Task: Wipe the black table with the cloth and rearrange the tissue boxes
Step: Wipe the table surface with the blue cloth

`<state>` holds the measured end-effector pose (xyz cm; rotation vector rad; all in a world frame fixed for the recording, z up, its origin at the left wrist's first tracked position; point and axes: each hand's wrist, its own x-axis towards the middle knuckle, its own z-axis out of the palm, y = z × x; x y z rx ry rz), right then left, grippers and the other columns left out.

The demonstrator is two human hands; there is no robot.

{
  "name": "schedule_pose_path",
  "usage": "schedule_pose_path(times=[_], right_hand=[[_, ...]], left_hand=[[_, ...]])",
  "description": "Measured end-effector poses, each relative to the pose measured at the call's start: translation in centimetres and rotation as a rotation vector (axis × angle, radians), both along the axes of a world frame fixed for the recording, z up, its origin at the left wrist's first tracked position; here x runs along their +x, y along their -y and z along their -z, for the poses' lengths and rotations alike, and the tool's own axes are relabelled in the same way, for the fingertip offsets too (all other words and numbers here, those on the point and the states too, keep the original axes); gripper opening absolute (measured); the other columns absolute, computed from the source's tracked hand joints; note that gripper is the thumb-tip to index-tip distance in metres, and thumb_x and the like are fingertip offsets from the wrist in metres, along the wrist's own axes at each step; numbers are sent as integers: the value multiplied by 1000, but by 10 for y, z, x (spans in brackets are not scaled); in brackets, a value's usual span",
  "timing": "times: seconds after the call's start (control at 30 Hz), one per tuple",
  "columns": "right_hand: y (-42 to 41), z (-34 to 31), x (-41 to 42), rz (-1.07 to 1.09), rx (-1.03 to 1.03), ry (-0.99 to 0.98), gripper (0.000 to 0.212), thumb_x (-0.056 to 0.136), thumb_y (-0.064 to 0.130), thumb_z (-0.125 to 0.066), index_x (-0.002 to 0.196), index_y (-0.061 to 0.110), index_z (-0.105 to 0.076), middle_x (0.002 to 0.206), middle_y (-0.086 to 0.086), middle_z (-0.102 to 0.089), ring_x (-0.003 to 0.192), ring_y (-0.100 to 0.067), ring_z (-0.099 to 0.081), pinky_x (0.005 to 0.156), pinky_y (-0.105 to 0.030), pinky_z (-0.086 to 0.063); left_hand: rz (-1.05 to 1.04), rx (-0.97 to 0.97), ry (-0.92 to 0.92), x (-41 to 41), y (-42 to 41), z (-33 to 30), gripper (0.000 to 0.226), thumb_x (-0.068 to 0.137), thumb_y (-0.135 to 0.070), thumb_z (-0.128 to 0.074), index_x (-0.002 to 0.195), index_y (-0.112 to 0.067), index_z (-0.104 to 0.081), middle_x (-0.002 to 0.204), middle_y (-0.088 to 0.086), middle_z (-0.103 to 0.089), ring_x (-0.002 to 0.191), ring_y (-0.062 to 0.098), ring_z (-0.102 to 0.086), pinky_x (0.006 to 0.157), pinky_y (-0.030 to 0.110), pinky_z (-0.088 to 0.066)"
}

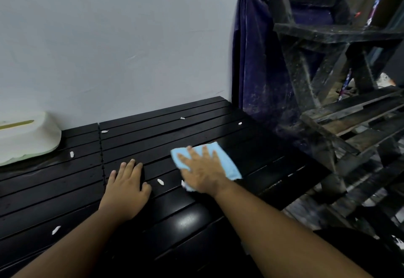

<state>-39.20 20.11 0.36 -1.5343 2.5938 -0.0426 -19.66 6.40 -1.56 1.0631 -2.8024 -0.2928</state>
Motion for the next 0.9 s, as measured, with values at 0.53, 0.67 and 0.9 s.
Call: schedule_pose_path(times=[0.53,0.67,0.9], right_hand=[[-103,-11,-203,598,105,-47,72,83,69,-25,149,50,-6,163,6,-2,145,-41,-4,114,-59,-8],[-64,-14,-210,730,115,-53,66,91,59,-23,151,44,0,164,3,-1,146,-41,-4,115,-60,-6],[11,-14,-184,526,125,-24,62,95,51,-21,153,41,-1,164,6,4,148,-37,5,117,-58,1]], left_hand=[[-114,-17,15,-34,53,3,67,98,-53,-29,156,-22,-16,164,7,-10,151,27,-3,121,46,-4],[-107,-37,30,-34,55,8,68,98,-55,-24,157,-23,-11,165,7,-6,152,27,-1,122,46,-3],[-121,-48,43,-36,53,7,69,97,-54,-24,157,-23,-12,165,7,-8,151,27,-2,122,46,-5]])
